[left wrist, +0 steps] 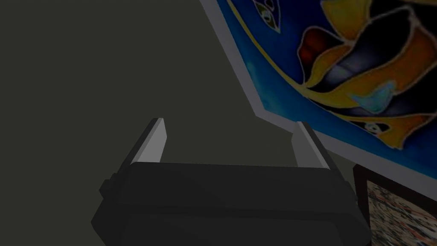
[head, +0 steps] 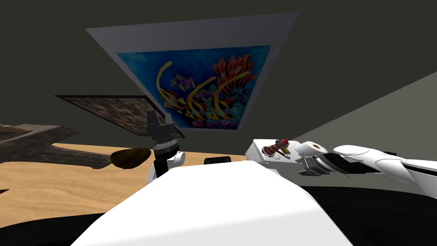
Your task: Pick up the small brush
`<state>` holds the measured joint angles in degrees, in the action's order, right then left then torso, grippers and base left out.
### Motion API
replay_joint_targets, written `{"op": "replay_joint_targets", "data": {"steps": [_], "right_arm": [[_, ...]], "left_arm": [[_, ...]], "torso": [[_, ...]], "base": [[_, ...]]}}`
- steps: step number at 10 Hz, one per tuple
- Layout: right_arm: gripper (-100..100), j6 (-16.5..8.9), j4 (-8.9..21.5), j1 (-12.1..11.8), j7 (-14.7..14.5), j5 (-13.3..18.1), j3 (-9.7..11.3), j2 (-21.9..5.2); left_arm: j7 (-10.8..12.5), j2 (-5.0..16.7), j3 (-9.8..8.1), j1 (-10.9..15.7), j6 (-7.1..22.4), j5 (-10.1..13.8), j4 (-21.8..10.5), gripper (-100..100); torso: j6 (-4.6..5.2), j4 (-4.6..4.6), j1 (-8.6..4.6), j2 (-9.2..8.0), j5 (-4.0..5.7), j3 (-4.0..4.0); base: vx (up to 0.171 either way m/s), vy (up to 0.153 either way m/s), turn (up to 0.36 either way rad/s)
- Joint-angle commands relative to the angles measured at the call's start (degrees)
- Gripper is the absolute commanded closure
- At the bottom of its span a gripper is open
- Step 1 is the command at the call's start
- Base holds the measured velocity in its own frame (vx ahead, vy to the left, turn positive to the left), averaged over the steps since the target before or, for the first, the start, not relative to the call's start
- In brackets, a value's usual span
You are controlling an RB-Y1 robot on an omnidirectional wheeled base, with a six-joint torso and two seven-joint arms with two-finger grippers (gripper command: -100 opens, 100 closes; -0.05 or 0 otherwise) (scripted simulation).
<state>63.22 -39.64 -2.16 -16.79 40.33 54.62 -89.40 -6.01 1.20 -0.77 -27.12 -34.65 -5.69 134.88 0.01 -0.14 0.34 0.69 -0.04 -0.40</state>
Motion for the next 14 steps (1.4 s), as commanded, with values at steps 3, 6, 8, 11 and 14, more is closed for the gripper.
{"op": "replay_joint_targets", "data": {"steps": [3,6,8,11,14], "right_arm": [[-100,0.58,0.82,0.57,-1.05,0.61,0.1,-2.9],[-100,0.98,1.84,0.94,-1.55,1.1,0.25,-2.36],[-100,0.43,0.92,-1.87,1.18,1.34,-2.62,-1.77],[-100,-0.24,-0.06,-6.76,5.8,1.56,-7.42,-1.2],[-100,-0.91,-1.04,-10.78,10.37,1.78,-11.73,-0.62]], "left_arm": [[0.0,0.0,0.0,0.01,0.0,0.0,0.0,0],[0.0,0.0,0.0,0.0,0.0,0.0,0.0,0],[0.0,0.0,0.0,0.01,0.0,0.0,0.0,0],[0.0,0.02,-0.01,0.06,0.02,0.0,-0.02,0],[0.0,0.02,-0.01,0.04,0.01,0.0,-0.01,0]], "torso": [[0.05,0.09,-0.16,-0.43,0.04,0.24],[-0.15,0.02,0.18,0.09,-0.01,-0.04],[-0.11,0.11,-0.12,-0.39,0.05,0.22],[-0.12,0.41,-0.77,-1.67,0.19,0.96],[-0.14,0.28,-0.71,-1.08,0.19,0.63]], "base": [[0.099,0.049,0.031],[0.147,0.085,0.034],[-0.072,-0.025,0.168],[-0.277,-0.132,0.431],[-0.139,-0.078,0.374]]}}
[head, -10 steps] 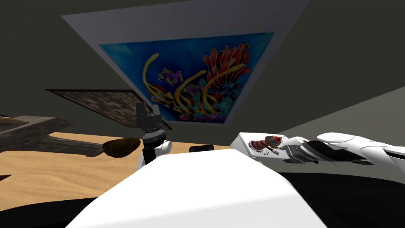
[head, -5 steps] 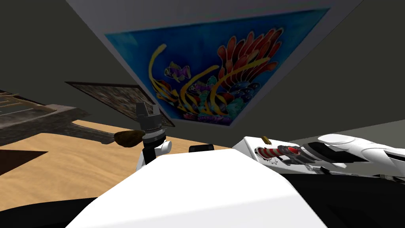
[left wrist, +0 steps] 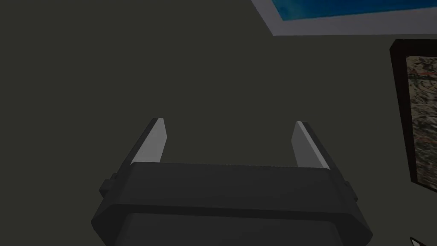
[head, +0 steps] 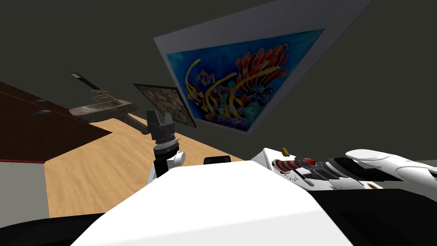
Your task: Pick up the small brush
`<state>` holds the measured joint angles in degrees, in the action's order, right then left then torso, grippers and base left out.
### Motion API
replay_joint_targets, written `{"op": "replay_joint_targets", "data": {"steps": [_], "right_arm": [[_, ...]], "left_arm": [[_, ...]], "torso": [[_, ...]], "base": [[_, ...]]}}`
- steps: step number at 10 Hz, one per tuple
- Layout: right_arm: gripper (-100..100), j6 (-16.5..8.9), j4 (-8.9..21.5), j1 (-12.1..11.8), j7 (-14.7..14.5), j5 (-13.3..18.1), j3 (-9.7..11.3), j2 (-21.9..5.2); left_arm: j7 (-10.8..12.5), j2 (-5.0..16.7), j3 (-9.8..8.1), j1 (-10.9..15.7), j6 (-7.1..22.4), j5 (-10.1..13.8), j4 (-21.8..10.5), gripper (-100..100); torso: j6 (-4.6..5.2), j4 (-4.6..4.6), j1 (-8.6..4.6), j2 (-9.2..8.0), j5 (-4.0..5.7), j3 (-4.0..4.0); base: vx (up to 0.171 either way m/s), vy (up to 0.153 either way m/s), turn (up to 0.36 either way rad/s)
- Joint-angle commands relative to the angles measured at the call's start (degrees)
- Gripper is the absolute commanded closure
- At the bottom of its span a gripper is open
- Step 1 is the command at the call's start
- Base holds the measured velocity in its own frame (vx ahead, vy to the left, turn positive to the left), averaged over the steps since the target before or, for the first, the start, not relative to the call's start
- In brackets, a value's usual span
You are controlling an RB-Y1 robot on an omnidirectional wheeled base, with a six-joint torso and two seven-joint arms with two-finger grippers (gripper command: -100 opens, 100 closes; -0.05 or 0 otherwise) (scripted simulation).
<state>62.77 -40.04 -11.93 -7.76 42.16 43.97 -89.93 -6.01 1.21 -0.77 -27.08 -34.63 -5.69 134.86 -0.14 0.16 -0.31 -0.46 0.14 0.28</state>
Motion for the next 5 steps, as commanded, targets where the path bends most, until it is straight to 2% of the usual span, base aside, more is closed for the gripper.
{"op": "replay_joint_targets", "data": {"steps": [1,2,3,4,5], "right_arm": [[-100,-0.47,-0.65,-1.72,2.54,-0.06,-1.15,-0.09],[-100,-1.14,-1.63,-3.64,4.25,0.16,-3.65,0.49],[-100,-1.14,-1.63,-5.22,5.94,0.16,-5.16,0.49],[-100,-1.14,-1.63,-5.89,6.96,0.16,-5.16,0.49],[-100,-1.81,-2.62,-7.92,8.83,0.37,-7.69,1.07]], "left_arm": [[0.0,0.0,0.0,0.0,0.0,0.0,0.0,0],[0.0,0.0,-0.01,-0.02,0.0,0.0,0.0,0],[0.0,0.0,0.0,0.01,0.0,0.0,0.0,0],[0.0,0.0,0.0,-0.01,0.0,0.0,0.0,0],[0.0,0.0,-0.01,-0.03,0.0,0.0,0.0,0]], "torso": [[0.0,0.0,0.0,0.0,0.0,0.0],[0.14,-0.02,0.16,0.14,-0.03,-0.07],[0.0,0.02,0.21,-0.13,-0.05,0.06],[0.07,0.04,0.13,-0.09,-0.04,0.07],[0.15,-0.02,0.09,0.17,-0.02,-0.08]], "base": [[-0.115,-0.011,0.119],[-0.232,-0.008,0.357],[-0.207,-0.034,0.407],[-0.089,-0.031,0.105],[-0.239,-0.051,0.338]]}}
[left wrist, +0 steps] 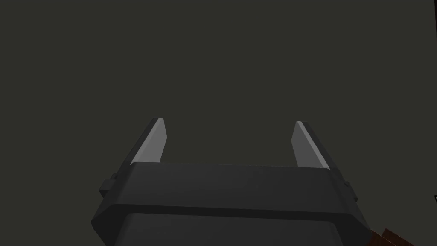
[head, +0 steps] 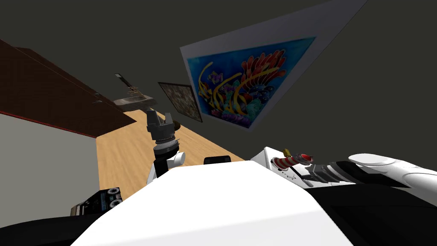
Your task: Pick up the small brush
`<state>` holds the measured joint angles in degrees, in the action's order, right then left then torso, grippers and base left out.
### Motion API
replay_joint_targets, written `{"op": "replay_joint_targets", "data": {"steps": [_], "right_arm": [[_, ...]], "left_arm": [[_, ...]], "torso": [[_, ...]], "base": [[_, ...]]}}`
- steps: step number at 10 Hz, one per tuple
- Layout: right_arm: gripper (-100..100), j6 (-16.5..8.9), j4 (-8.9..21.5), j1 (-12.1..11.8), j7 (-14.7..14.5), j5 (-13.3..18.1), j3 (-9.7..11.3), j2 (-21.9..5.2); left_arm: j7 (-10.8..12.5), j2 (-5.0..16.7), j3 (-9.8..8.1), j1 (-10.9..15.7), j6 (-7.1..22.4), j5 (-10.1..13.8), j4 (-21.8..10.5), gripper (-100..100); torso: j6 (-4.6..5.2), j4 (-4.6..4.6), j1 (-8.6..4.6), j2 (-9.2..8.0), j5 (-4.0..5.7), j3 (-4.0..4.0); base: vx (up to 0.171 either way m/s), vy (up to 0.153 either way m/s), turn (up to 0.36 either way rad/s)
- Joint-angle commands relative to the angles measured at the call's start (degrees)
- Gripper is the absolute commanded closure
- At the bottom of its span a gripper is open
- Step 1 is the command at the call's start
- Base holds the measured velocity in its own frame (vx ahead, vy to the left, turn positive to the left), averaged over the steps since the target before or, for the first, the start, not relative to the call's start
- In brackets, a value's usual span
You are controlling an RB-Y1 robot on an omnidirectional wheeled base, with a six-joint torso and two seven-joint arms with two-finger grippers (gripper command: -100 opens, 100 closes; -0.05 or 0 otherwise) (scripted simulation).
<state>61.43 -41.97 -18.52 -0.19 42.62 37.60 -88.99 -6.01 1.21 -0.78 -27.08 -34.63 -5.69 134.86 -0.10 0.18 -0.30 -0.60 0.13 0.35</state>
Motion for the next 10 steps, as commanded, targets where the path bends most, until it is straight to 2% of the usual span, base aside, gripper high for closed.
{"op": "replay_joint_targets", "data": {"steps": [1,2,3,4,10], "right_arm": [[-100,-0.47,-0.68,-2.86,2.86,-0.08,-2.81,0.12],[-100,-0.47,-0.68,-3.46,3.8,-0.08,-2.81,0.12],[-100,-1.14,-1.66,-5.9,6.01,0.14,-5.39,0.7],[-100,-1.14,-1.66,-7.63,7.56,0.14,-6.83,0.7],[-100,-1.14,-1.66,-7.63,8.22,0.14,-6.83,0.7]], "left_arm": [[0.0,0.0,0.0,0.0,0.0,0.0,0.0,0],[0.0,0.0,0.0,-0.01,0.0,0.0,0.0,0],[0.0,0.0,-0.01,-0.03,0.0,0.0,0.0,0],[0.0,-0.01,0.01,-0.01,0.0,0.0,0.0,0],[0.0,0.0,-0.01,-0.04,-0.01,0.0,0.01,0]], "torso": [[0.0,0.0,0.0,0.0,0.0,0.0],[0.02,0.03,0.04,-0.02,-0.01,0.04],[0.13,-0.02,0.07,0.27,-0.01,-0.12],[-0.02,-0.06,0.47,0.32,-0.08,-0.16],[0.1,-0.16,0.05,0.79,-0.01,-0.43]], "base": [[-0.239,-0.033,0.464],[-0.106,-0.006,0.141],[-0.128,0.119,0.391],[-0.119,0.119,0.388],[-0.002,0.002,0.006]]}}
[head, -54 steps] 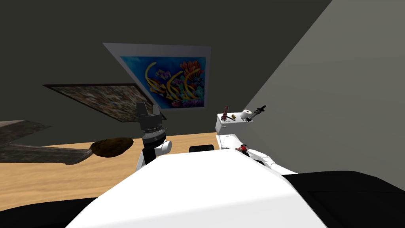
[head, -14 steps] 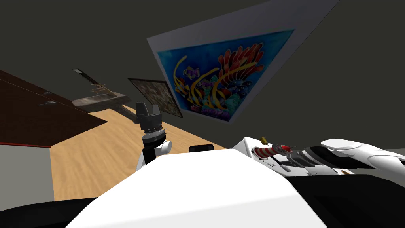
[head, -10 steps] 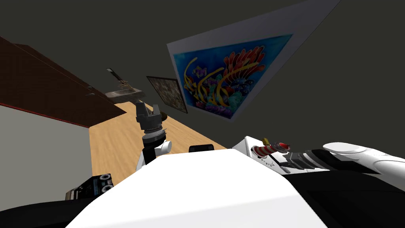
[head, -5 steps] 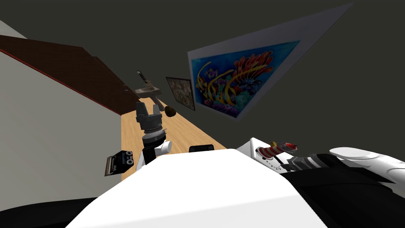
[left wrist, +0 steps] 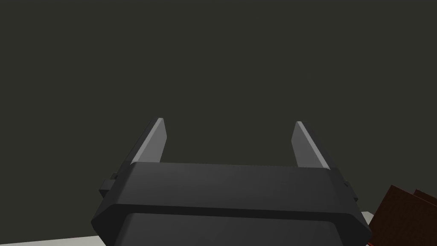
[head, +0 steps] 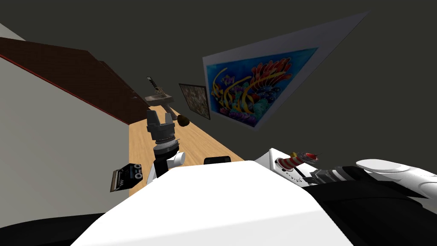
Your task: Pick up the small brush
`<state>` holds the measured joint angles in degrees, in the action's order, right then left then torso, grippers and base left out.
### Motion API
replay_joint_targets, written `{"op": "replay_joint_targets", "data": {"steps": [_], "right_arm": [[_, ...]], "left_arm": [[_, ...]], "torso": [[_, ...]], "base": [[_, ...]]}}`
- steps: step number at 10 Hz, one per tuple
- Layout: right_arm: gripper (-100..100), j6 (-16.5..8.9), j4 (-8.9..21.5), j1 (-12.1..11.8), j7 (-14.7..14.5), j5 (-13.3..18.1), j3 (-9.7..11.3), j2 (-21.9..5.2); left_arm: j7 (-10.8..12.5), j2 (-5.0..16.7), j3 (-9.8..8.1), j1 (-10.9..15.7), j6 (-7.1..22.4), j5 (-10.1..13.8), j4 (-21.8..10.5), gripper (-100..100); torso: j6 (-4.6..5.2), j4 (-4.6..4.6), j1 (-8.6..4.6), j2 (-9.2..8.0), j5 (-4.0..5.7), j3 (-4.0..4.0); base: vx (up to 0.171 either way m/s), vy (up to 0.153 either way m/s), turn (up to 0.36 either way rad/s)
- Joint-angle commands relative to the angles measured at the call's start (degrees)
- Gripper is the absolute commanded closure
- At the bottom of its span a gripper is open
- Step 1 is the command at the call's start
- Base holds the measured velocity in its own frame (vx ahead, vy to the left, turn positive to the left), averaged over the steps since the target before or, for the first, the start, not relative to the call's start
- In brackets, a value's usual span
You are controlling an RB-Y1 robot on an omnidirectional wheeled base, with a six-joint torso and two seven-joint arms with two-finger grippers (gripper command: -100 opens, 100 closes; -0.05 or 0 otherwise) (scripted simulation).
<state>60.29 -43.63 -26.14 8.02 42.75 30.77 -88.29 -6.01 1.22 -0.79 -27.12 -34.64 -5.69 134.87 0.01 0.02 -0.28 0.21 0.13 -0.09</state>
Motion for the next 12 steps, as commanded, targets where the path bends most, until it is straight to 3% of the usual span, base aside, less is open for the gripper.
{"op": "replay_joint_targets", "data": {"steps": [1,6,12], "right_arm": [[-100,0.0,0.0,-0.01,0.0,0.0,0.0,0.0],[-100,-1.41,-0.06,1.89,4.13,2.48,0.15,1.9],[-100,-1.41,-0.06,1.89,4.13,2.48,0.15,1.9]], "left_arm": [[0.0,0.0,0.0,0.0,0.0,0.0,0.0,0],[0.0,0.0,0.01,0.01,0.0,0.0,0.0,0],[0.0,0.0,0.0,0.0,0.0,0.0,0.0,0]], "torso": [[0.0,0.0,0.0,0.0,0.0,0.0],[-0.03,0.04,0.2,-0.16,-0.05,0.09],[-0.01,0.0,0.01,-0.02,0.0,0.01]], "base": [[0.004,-0.005,-0.015],[-0.034,0.035,0.113],[0.002,-0.002,-0.006]]}}
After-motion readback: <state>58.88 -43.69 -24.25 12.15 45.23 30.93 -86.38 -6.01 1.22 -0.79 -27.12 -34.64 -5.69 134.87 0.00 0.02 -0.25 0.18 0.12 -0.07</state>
